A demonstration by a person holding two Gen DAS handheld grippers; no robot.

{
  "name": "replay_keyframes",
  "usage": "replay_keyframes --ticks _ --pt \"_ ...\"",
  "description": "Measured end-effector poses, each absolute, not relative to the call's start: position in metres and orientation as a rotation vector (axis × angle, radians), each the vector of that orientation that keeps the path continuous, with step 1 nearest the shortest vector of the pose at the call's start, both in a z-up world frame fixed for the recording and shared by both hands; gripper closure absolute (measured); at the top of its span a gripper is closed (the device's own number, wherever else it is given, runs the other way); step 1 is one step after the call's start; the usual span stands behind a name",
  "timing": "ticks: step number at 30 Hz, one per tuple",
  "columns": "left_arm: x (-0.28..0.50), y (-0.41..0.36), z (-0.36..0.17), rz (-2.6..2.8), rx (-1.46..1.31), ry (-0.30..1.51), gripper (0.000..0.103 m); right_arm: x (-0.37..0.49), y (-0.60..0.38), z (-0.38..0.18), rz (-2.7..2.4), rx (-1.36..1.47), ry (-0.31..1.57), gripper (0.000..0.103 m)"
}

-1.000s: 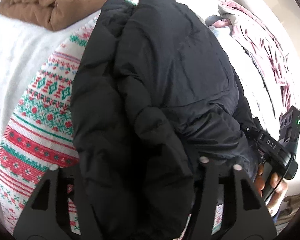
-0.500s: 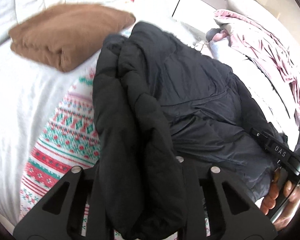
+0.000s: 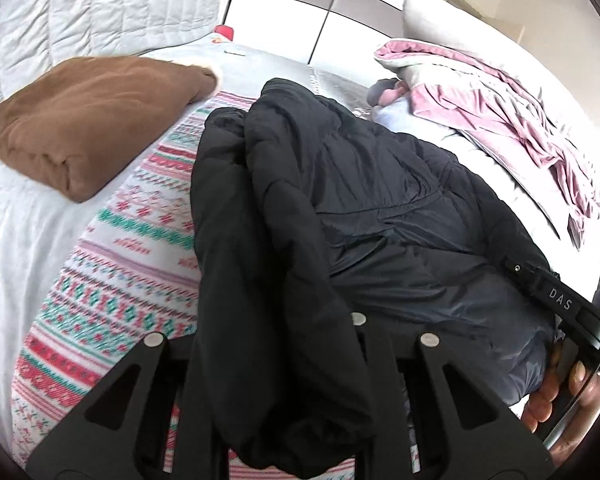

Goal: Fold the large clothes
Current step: 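Carry the jacket bundle with both tools onto the brown folded blanket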

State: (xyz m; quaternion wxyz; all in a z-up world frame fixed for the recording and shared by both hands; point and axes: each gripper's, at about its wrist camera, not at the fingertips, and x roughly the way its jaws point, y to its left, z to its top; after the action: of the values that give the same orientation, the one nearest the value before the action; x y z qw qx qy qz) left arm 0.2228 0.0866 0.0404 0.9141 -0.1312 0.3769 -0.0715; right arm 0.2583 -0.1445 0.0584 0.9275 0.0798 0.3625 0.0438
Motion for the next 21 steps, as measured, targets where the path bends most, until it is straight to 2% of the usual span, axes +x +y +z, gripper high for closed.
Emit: replay_keyframes --ticks 14,21 --pt "0.263 0.053 0.048 -0.203 -0.133 0.776 0.082 0.286 -0.171 0.048 0.003 0.194 0.759 0.078" --pt "0.288 0.101 0.101 -0.187 -0.076 0.667 0.083 0.326 -0.119 0.104 0.053 0.137 0.652 0.081"
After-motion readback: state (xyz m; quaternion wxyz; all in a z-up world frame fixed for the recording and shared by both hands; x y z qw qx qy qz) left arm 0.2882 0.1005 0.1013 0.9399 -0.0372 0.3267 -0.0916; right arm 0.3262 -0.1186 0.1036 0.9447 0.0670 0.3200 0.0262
